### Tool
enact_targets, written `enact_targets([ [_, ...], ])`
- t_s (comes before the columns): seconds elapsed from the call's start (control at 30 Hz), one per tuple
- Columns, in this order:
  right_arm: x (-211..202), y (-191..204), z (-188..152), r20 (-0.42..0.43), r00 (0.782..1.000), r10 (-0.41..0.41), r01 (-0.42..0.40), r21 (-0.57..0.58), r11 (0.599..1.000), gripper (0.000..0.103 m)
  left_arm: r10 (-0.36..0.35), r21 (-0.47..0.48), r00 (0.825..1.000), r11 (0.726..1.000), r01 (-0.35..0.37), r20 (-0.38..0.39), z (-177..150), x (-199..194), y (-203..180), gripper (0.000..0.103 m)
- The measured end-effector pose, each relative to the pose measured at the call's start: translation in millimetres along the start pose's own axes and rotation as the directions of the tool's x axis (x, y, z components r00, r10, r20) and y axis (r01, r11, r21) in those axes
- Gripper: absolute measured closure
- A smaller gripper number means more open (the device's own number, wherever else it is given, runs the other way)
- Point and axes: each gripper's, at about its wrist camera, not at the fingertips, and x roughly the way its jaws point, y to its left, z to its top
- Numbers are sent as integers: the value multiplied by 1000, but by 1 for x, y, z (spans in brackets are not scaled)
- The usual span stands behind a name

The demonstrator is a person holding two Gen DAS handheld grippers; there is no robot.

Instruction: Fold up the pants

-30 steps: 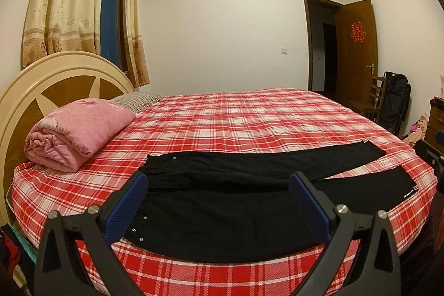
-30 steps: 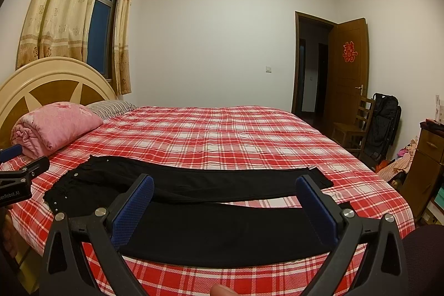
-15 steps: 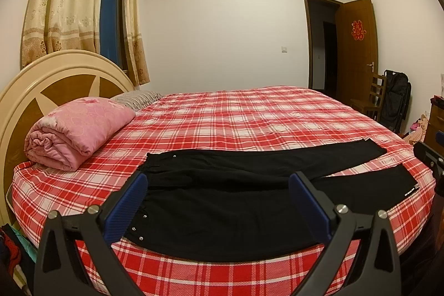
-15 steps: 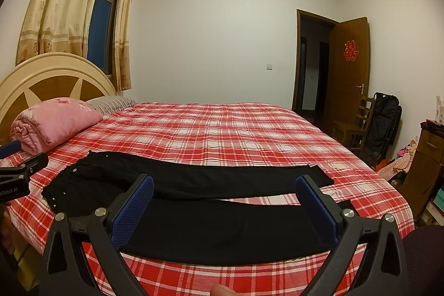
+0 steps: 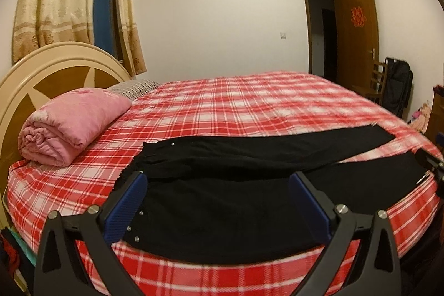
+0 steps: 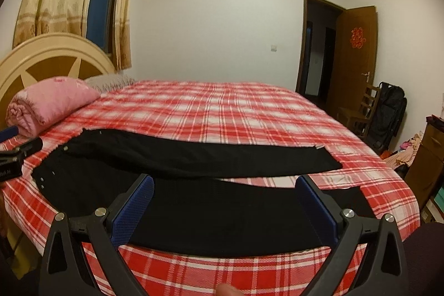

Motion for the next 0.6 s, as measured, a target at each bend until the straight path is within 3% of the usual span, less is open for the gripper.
enact_targets([
  [0.07,21,-8,-3,-39,999,1,-1,1,1000,1,21,22,999,1000,-20,-36,1,28,16,0],
  [0.2,76,-40,-2,-138,990,-8,10,15,1000,1,144,72,986,988,-138,-88,12,87,65,0],
  [0.3,114,-73,4,-206,978,-22,32,45,998,1,237,74,962,971,-229,-133,25,137,115,0],
  [0.47,171,-136,20,-298,954,-47,84,115,990,2,191,40,948,982,-187,-254,35,225,168,0],
  [0.6,211,-183,26,-354,928,-119,176,134,975,6,138,18,930,990,-140,-341,34,289,183,16],
])
